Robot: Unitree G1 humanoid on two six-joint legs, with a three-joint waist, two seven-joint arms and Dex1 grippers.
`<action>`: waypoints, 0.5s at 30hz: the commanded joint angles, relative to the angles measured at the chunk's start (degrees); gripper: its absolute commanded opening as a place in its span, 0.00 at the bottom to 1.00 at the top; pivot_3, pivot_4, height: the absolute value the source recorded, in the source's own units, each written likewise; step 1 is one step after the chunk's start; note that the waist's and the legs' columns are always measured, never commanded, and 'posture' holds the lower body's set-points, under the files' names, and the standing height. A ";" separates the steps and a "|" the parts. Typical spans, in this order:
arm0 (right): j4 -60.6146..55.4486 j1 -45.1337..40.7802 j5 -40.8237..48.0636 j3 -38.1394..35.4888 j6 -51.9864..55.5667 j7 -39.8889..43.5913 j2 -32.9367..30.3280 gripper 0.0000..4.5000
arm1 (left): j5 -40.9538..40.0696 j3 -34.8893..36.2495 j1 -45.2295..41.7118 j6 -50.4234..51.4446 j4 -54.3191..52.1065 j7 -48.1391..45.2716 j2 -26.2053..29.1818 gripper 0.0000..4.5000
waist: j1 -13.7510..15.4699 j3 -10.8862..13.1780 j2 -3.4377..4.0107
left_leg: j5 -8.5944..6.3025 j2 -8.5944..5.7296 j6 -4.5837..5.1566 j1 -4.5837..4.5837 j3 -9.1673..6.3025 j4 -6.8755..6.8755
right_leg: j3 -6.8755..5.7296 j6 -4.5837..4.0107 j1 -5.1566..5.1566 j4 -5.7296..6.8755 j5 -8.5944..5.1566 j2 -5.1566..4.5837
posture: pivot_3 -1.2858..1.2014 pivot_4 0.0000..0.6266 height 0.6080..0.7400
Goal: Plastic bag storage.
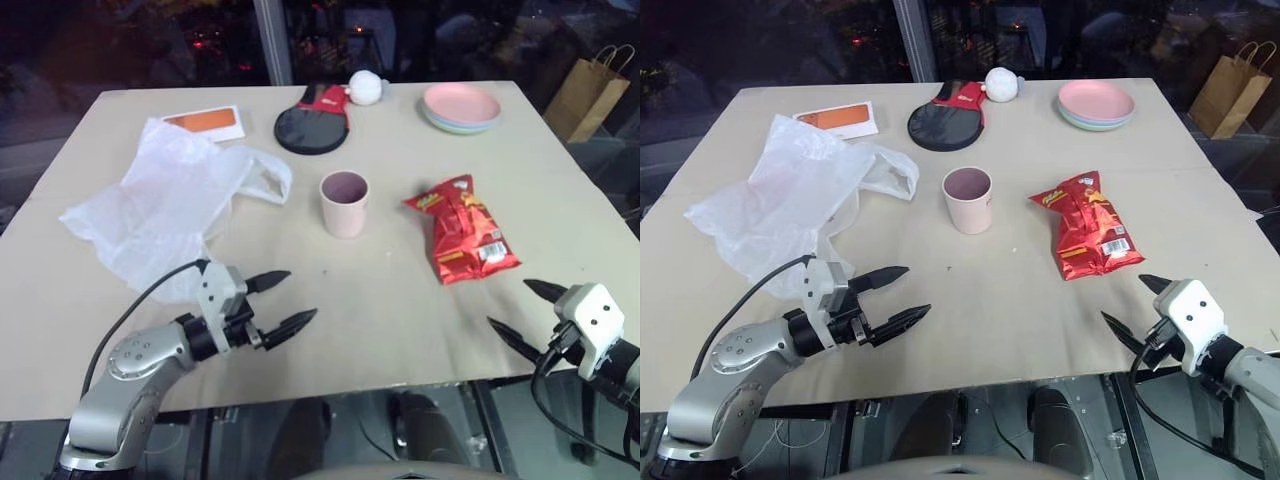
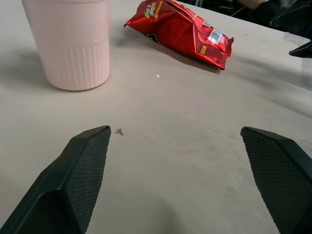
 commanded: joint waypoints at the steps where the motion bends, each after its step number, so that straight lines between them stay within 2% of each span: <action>1: -1.50 0.03 0.45 -1.17 -2.30 0.23 -0.28 1.00 | 0.23 0.06 -2.38 -0.79 -3.30 2.79 -1.27 0.99 | 0.08 0.00 0.00 | 0.00 0.00 0.00 0.00 0.00 0.00 | 0.00 0.00 0.00 0.00 0.00 0.00 | 0.52 0.24 1.00; 4: -3.87 -1.98 1.44 0.15 -3.70 0.52 -0.41 1.00 | 3.49 -1.60 -9.46 0.98 -5.65 12.92 -6.13 0.99 | 0.58 0.00 -0.04 | 0.00 -0.02 0.00 -0.05 -0.06 0.07 | -0.05 0.01 0.02 -0.01 0.01 -0.02 | 0.52 0.24 1.00; 7: -5.00 -4.58 3.03 1.68 -3.74 1.29 -0.84 1.00 | 8.17 -2.49 -14.08 4.22 -8.12 20.18 -7.13 0.99 | 0.25 -0.02 -0.04 | 0.00 -0.01 0.00 -0.02 -0.12 0.19 | -0.09 0.02 0.16 0.00 0.02 0.02 | 0.52 0.24 1.00; 10: -5.39 -6.99 3.49 3.47 -3.64 2.06 -1.76 1.00 | 20.94 -4.14 -17.59 7.22 -8.89 29.78 -5.14 0.99 | 0.03 0.01 -0.08 | 0.00 -0.02 0.00 0.13 -0.08 0.11 | -0.03 0.02 0.27 -0.01 0.01 0.05 | 0.52 0.24 1.00; 11: -5.28 -7.99 3.56 4.14 -3.43 2.06 -2.04 1.00 | 23.89 -4.75 -17.63 4.96 -8.60 28.86 -2.96 0.99 | 0.03 0.01 -0.09 | 0.00 -0.02 0.00 0.21 -0.09 0.10 | -0.03 0.02 0.33 -0.02 0.00 0.07 | 0.52 0.24 1.00; 13: -4.86 -9.72 3.69 5.22 -3.20 2.31 -2.69 1.00 | 28.20 -4.14 -16.66 4.28 -9.12 30.41 -1.28 0.99 | -0.05 0.02 -0.10 | -0.01 -0.01 0.00 0.38 -0.08 0.01 | 0.00 0.01 0.44 -0.03 -0.01 0.09 | 0.52 0.24 1.00; 15: -4.67 -11.32 4.67 5.82 -2.78 2.93 -3.35 1.00 | 30.98 -2.17 -16.20 8.10 -9.77 33.75 -1.48 0.99 | 0.03 0.03 -0.11 | -0.01 -0.01 0.00 0.40 -0.04 -0.05 | 0.02 0.01 0.44 -0.08 -0.01 0.07 | 0.52 0.24 1.00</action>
